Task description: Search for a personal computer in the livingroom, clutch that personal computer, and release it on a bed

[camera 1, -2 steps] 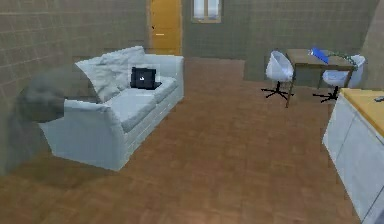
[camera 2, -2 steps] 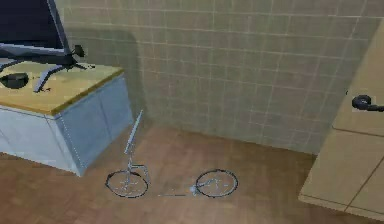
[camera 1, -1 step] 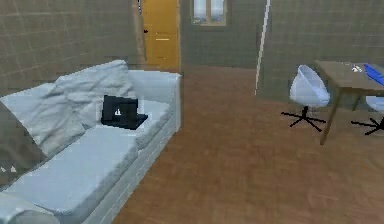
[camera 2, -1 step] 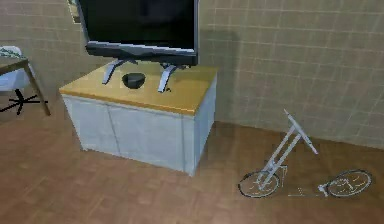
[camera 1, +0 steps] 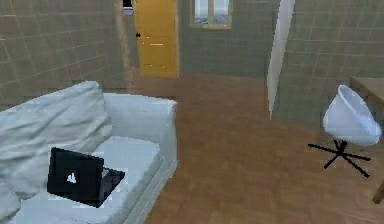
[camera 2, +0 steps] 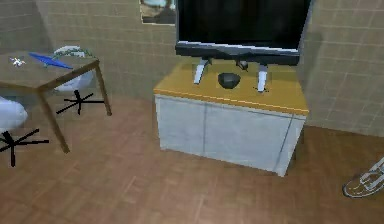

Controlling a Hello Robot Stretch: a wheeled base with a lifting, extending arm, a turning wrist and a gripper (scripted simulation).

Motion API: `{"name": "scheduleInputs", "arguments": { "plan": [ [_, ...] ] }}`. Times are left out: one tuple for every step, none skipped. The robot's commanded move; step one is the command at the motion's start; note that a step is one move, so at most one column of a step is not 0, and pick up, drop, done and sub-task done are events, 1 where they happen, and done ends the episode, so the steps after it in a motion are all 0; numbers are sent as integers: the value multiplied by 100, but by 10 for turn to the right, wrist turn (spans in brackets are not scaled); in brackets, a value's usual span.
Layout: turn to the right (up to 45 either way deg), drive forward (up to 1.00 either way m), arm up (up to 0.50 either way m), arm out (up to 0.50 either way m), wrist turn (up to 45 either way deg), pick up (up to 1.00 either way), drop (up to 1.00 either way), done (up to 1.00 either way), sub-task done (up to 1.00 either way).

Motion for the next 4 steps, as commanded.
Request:
{"name": "scheduleInputs", "arguments": {
  "plan": [
    [-450, 0, 0, 0, 0, 0, 0, 0, 0],
    [-450, 0, 0, 0, 0, 0, 0, 0, 0],
    [-300, 0, 0, 0, 0, 0, 0, 0, 0],
    [450, 0, 0, 0, 0, 0, 0, 0, 0]
  ]
}}
